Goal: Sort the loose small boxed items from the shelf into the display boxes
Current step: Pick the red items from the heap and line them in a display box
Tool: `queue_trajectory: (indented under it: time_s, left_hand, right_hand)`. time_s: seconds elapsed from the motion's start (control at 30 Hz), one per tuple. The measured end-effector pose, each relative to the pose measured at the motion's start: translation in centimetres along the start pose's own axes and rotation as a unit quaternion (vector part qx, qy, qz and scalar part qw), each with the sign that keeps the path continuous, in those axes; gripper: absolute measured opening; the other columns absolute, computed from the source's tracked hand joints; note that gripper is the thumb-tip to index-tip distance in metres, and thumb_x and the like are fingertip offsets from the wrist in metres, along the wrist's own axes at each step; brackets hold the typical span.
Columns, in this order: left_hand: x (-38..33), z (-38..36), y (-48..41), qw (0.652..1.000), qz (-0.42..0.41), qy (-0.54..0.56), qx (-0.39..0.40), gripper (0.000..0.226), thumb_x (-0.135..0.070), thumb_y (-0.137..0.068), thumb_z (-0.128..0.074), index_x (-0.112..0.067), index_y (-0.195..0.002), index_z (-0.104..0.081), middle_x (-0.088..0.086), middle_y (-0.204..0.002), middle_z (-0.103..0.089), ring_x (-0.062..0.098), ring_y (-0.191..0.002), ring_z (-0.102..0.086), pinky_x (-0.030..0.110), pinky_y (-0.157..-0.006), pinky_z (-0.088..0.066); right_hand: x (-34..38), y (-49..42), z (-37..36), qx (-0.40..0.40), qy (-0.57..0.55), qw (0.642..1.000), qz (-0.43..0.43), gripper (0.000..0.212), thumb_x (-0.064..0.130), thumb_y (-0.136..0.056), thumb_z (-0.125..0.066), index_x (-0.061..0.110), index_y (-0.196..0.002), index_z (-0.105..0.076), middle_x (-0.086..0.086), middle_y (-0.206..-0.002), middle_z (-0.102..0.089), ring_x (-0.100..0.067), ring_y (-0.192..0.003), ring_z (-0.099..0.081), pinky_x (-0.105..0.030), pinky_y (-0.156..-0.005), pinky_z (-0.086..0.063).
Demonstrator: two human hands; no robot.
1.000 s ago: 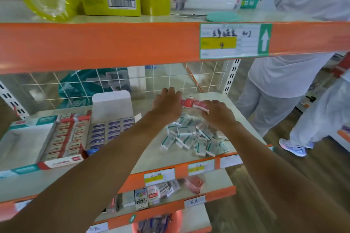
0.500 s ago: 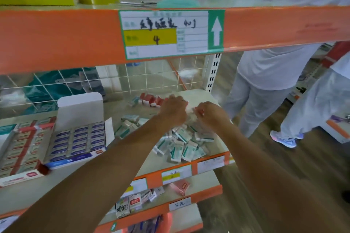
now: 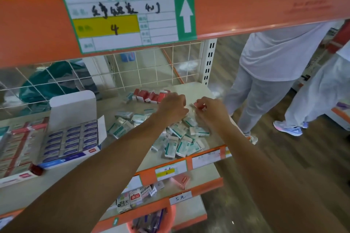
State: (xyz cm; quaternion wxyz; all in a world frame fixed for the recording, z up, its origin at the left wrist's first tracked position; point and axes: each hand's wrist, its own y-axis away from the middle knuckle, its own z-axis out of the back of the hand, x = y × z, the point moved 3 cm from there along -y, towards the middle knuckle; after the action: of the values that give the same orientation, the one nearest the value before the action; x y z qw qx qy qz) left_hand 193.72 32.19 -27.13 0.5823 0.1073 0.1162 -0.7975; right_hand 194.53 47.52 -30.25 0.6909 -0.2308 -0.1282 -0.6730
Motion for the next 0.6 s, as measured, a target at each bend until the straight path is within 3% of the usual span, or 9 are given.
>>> queue_trajectory:
  time_s: [0.13,0.33,0.47,0.6]
  left_hand:
    - [-0.2,-0.1,-0.2,0.999,0.039,0.015,0.003,0.026,-0.025,-0.084,-0.069,-0.008,-0.102,-0.058,0.011,-0.102,-0.060,0.025,-0.097,-0.054,0.035,-0.082,-0.048]
    - [-0.5,0.9,0.7,0.995,0.070,0.071,-0.009,0.034,-0.011,-0.084,-0.066,-0.008,-0.114,-0.051,0.010,-0.110,-0.058,0.023,-0.099,-0.055,0.027,-0.074,-0.041]
    - [0.3,2.4,2.3,0.985,0.082,0.148,-0.033,0.046,-0.011,-0.078,-0.069,-0.013,-0.120,-0.051,0.007,-0.116,-0.052,0.021,-0.100,-0.054,0.027,-0.079,-0.044]
    - [1.7,4.5,4.3,0.976,0.090,0.195,-0.047,0.046,-0.012,-0.077,-0.069,-0.016,-0.121,-0.057,0.002,-0.112,-0.051,0.014,-0.097,-0.051,0.021,-0.075,-0.038]
  right_hand:
    - [-0.8,0.8,-0.1,-0.010,-0.059,0.998,-0.008,0.017,0.024,-0.085,-0.068,0.030,-0.101,-0.067,0.005,-0.104,-0.069,-0.011,-0.090,-0.063,-0.024,-0.079,-0.050]
    - [-0.1,1.5,0.7,-0.063,-0.108,0.992,0.003,0.017,0.019,-0.089,-0.062,0.021,-0.106,-0.063,0.003,-0.095,-0.066,-0.013,-0.080,-0.058,-0.023,-0.067,-0.040]
    - [1.1,2.1,1.5,-0.103,-0.162,0.980,0.048,0.013,0.012,-0.089,-0.062,0.018,-0.099,-0.065,0.009,-0.090,-0.063,-0.015,-0.085,-0.059,-0.026,-0.073,-0.046]
    - [3.3,2.3,2.2,-0.115,-0.169,0.975,0.087,0.010,0.013,-0.090,-0.062,0.013,-0.097,-0.068,0.010,-0.086,-0.065,-0.015,-0.083,-0.064,-0.027,-0.076,-0.052]
